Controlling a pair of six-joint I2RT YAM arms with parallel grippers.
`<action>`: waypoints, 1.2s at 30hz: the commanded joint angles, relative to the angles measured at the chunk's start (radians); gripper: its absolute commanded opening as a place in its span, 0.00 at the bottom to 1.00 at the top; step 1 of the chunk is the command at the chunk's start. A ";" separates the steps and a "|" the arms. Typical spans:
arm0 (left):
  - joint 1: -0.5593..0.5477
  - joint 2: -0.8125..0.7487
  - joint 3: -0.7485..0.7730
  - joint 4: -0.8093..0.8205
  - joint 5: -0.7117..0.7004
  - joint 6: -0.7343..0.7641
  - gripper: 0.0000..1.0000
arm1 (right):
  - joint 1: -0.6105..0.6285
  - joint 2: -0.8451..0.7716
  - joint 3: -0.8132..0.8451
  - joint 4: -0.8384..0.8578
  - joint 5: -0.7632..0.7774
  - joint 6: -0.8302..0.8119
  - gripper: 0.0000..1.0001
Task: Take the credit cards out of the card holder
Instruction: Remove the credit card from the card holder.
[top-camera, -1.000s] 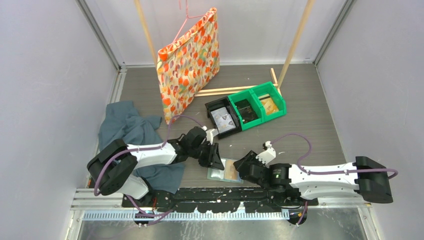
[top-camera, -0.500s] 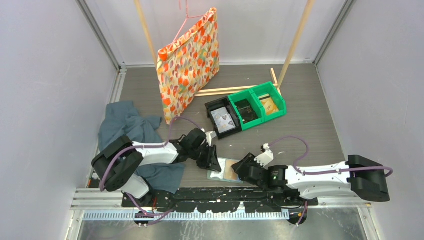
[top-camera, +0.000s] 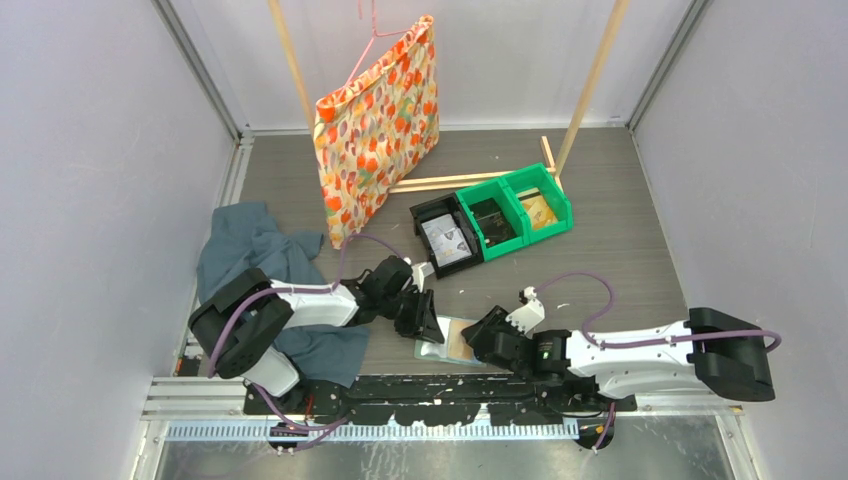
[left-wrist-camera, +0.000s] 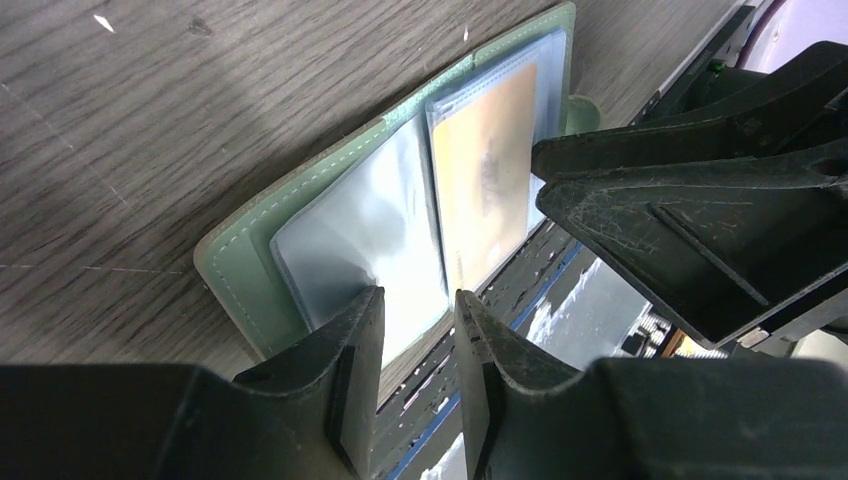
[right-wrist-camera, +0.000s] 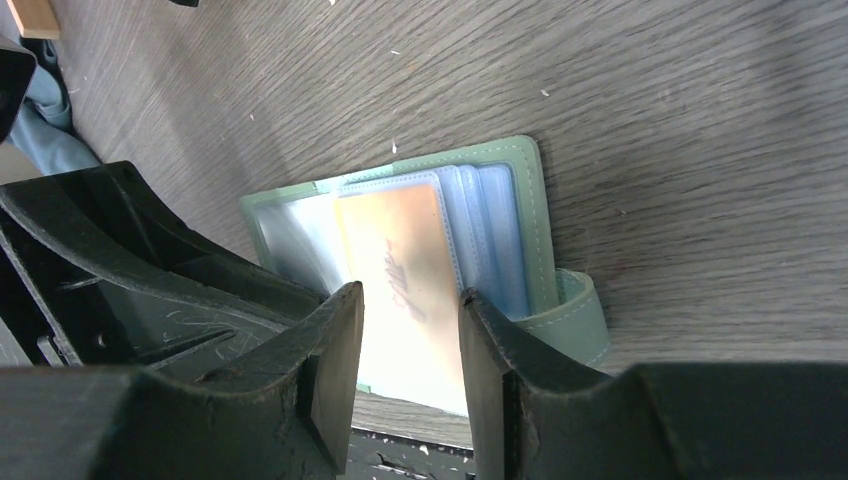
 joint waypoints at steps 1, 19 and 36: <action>0.005 0.021 -0.022 0.031 -0.008 0.009 0.34 | 0.005 0.037 0.016 0.039 -0.003 -0.007 0.45; 0.005 -0.060 -0.015 -0.004 -0.008 0.012 0.34 | 0.006 0.043 0.049 0.128 -0.017 -0.071 0.45; 0.141 -0.153 -0.058 -0.208 -0.103 0.088 0.35 | 0.006 0.002 0.031 0.082 -0.006 -0.074 0.46</action>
